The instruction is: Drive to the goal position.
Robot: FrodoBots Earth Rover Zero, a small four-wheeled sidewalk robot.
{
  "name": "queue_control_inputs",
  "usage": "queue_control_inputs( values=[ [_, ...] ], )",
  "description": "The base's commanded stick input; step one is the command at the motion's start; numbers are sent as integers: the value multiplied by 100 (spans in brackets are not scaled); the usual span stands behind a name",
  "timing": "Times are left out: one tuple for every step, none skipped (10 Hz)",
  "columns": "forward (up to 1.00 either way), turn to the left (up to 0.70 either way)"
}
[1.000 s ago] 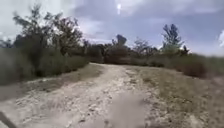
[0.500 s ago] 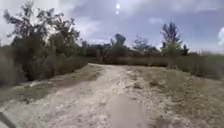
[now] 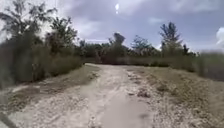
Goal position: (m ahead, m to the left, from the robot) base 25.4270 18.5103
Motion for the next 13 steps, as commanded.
queue_control_inputs(
  values=[
    [85, 0],
    [85, 0],
    [85, 0],
    [85, 0],
    [85, 0],
    [85, 0],
    [85, 0],
    [85, 0],
    [85, 0],
    [85, -5],
    [85, -15],
    [85, -29],
    [85, -31]
  ],
)
